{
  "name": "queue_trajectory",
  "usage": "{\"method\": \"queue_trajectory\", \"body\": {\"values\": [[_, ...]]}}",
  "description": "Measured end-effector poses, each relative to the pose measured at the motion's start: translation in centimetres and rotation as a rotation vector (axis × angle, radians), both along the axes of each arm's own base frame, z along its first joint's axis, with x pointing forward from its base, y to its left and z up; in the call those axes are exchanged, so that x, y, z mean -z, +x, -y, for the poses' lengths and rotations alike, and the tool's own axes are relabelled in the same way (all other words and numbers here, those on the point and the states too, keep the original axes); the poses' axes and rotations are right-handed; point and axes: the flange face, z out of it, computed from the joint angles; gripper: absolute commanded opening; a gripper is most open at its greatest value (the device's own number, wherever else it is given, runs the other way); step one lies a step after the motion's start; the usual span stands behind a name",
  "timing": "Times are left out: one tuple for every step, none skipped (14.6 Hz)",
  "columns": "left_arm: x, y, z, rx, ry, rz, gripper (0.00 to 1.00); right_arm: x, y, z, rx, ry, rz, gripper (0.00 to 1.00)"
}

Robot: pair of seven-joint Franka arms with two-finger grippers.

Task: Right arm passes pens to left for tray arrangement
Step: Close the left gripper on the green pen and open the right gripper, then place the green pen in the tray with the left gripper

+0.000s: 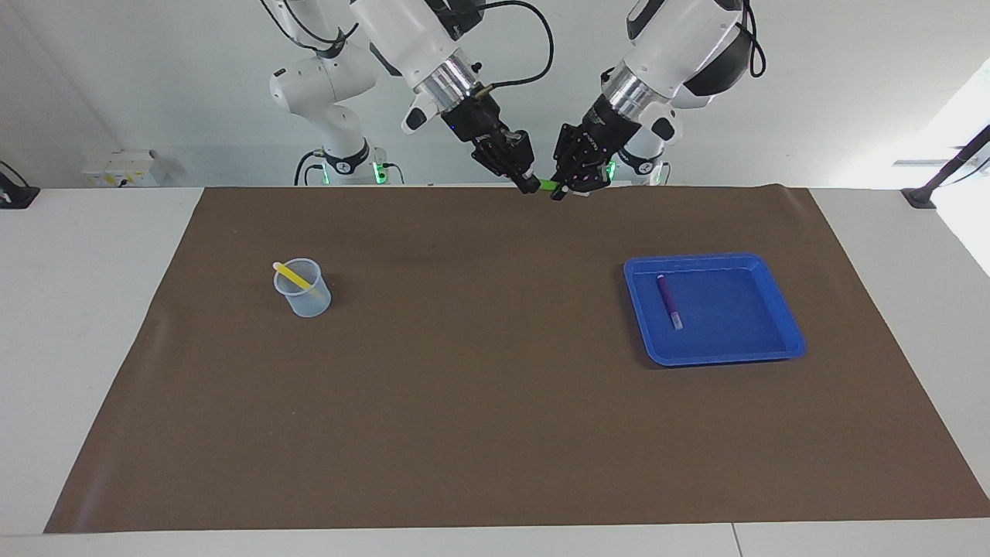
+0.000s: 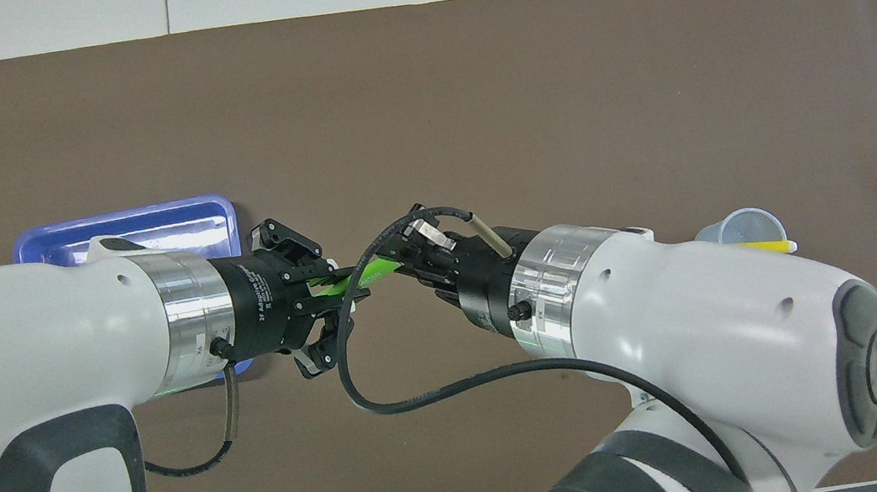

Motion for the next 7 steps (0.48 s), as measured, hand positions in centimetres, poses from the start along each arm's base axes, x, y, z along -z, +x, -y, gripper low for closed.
{"method": "queue_trajectory", "body": {"values": [[-0.01,-0.02,0.01,0.001,0.002,0.002,0.00,0.00,-0.01,-0.01,0.000,0.000,0.000,0.00],[-0.02,-0.02,0.01,0.002,0.003,0.003,0.00,0.00,-0.01,-0.02,0.000,0.000,0.000,0.00],[-0.04,-0.03,0.02,0.005,0.007,0.007,0.00,0.00,-0.02,-0.03,-0.001,0.000,0.000,0.00],[-0.06,-0.05,0.05,0.009,0.013,0.014,0.00,0.03,-0.02,-0.07,-0.001,0.000,0.000,0.39],[-0.09,-0.07,0.08,0.012,0.020,0.019,0.00,0.06,-0.01,-0.09,-0.001,0.000,0.000,0.94],[-0.07,0.00,-0.02,0.012,0.029,0.026,0.00,0.03,0.01,-0.04,0.000,0.000,0.000,1.00],[-0.05,0.18,-0.29,0.009,0.037,0.033,0.00,-0.04,0.06,0.08,0.002,0.001,0.001,1.00]]}}
